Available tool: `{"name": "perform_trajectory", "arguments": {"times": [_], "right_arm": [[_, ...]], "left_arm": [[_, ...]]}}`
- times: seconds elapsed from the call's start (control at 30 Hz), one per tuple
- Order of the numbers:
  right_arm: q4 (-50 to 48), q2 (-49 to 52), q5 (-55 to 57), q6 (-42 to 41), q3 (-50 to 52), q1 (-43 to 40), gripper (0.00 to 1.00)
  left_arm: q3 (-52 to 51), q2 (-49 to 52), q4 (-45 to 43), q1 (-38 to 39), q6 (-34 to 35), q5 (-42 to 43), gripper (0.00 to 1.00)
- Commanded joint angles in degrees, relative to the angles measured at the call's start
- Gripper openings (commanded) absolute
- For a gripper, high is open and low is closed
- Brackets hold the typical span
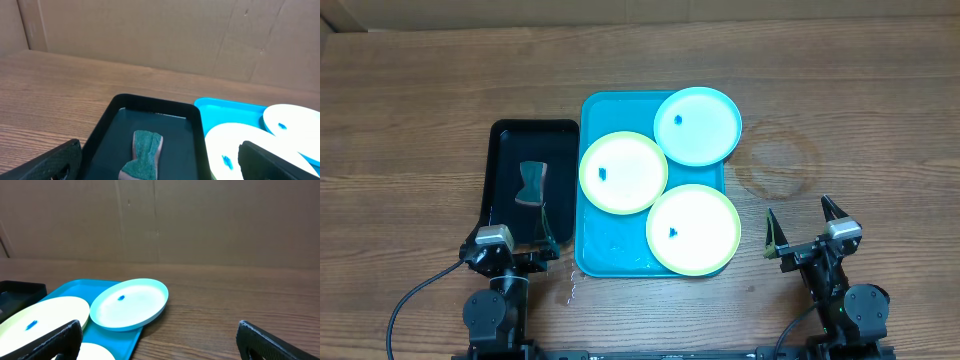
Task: Clean dirty plates on tray and stack at the side
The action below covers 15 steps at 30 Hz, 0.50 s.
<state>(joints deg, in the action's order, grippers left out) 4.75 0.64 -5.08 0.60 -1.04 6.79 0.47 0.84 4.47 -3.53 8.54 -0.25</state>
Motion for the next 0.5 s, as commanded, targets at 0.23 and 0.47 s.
{"name": "perform_trajectory", "arguments": {"times": [0.23,0.47], "right_arm": [[-0.3,-0.5,0.5,-0.3,0.6,-0.2,1.0],[-0.3,-0.5,0.3,-1.7,0.6,-0.1,1.0]], "left_arm": [[-0.2,-0.6,-0.4,-0.1,-1.2,-0.1,1.0],[-0.2,-0.6,-0.2,-0.1,1.2,2.9,1.0]]}}
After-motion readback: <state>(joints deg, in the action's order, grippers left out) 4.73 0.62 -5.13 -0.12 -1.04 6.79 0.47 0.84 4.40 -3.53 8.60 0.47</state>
